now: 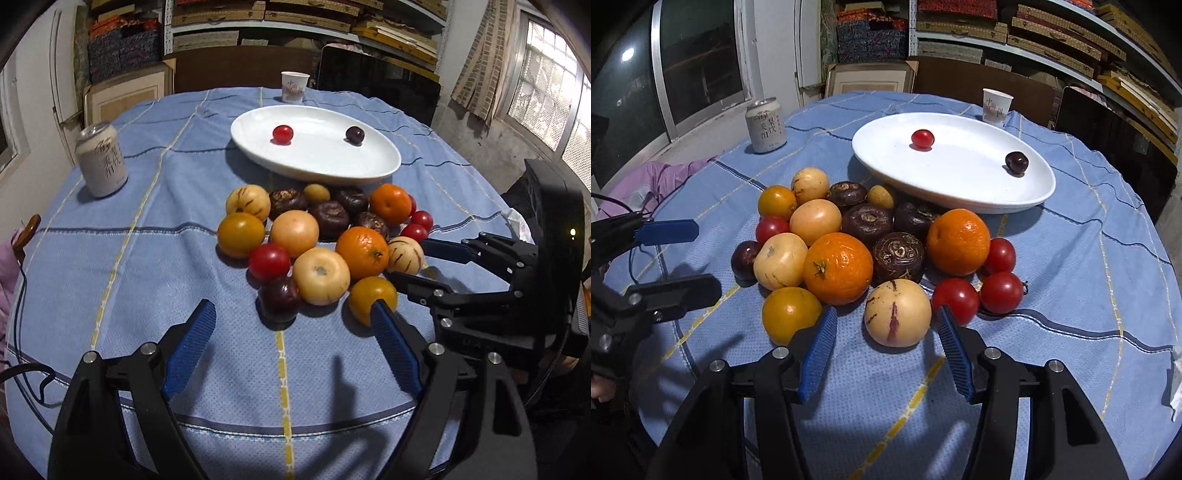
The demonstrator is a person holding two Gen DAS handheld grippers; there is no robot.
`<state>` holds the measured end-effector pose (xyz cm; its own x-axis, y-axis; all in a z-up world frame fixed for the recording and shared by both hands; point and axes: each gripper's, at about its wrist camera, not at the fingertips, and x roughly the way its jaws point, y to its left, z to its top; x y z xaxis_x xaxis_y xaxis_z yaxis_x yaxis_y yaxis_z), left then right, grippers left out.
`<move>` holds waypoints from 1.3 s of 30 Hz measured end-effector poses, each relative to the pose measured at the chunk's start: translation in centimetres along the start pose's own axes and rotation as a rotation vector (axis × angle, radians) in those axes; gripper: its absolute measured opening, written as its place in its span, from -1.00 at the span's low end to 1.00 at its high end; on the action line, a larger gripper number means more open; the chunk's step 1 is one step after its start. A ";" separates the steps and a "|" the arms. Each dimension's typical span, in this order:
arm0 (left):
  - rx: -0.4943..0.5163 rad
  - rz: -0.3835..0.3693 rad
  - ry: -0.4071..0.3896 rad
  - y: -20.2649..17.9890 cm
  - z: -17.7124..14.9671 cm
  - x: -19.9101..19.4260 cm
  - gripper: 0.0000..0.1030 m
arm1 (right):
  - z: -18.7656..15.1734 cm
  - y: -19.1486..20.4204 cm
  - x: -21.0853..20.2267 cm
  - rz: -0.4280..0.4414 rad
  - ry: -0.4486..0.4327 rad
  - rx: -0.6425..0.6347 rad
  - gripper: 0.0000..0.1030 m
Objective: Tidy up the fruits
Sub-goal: 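Grasp a yellow-orange tomato with the left tool while the right tool grasps a striped pepino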
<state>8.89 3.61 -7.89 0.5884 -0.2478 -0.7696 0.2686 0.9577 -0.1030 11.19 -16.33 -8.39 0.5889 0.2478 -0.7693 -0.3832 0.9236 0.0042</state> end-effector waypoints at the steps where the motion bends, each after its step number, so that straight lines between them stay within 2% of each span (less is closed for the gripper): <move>1: -0.002 0.000 0.002 0.1 0.0 0.1 0.62 | 0.2 0.2 0.3 0.001 0.006 -0.004 0.11; 7: -0.008 0.004 0.021 0.0 0.2 0.9 0.62 | 0.8 0.0 1.0 0.041 0.014 0.029 0.15; 9: -0.013 0.003 0.029 0.1 0.2 1.2 0.62 | 0.6 0.0 1.0 0.047 0.022 0.034 0.06; 11: -0.015 0.005 0.031 0.2 0.2 1.3 0.62 | 0.3 0.3 0.8 0.023 0.027 0.011 -0.22; 15: -0.015 0.005 0.034 0.3 0.3 1.4 0.62 | -0.2 -0.5 0.3 0.086 0.032 0.031 -0.23; 20: 0.002 0.013 0.045 0.0 0.3 1.8 0.62 | -0.6 0.3 -0.2 0.050 0.028 -0.032 -0.20; 23: -0.006 0.016 0.053 -0.1 0.3 2.2 0.62 | -0.2 0.5 1.4 0.053 0.068 -0.024 -0.16; 25: -0.005 0.023 0.062 -0.2 0.3 2.4 0.62 | 0.1 0.3 1.5 0.062 0.065 -0.010 -0.23; 30: 0.034 -0.008 0.052 -2.0 0.2 2.0 0.62 | -0.5 -0.3 -0.1 0.049 0.020 0.024 -0.23; 36: 0.088 -0.062 0.039 -5.4 -0.2 2.0 0.62 | -3.2 -2.9 -3.5 0.017 -0.052 0.068 -0.23; 38: 0.097 -0.075 0.037 -6.3 -0.3 2.3 0.54 | -3.9 -4.5 -3.8 0.020 -0.060 0.113 -0.23; 39: 0.106 -0.078 0.040 -6.8 -0.4 2.5 0.40 | -4.2 -5.2 -3.7 0.019 -0.055 0.136 -0.23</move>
<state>8.26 -3.48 -9.36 0.5326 -0.3128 -0.7864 0.3925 0.9145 -0.0979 8.02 -23.27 -8.30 0.6222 0.2776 -0.7320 -0.2965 0.9489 0.1078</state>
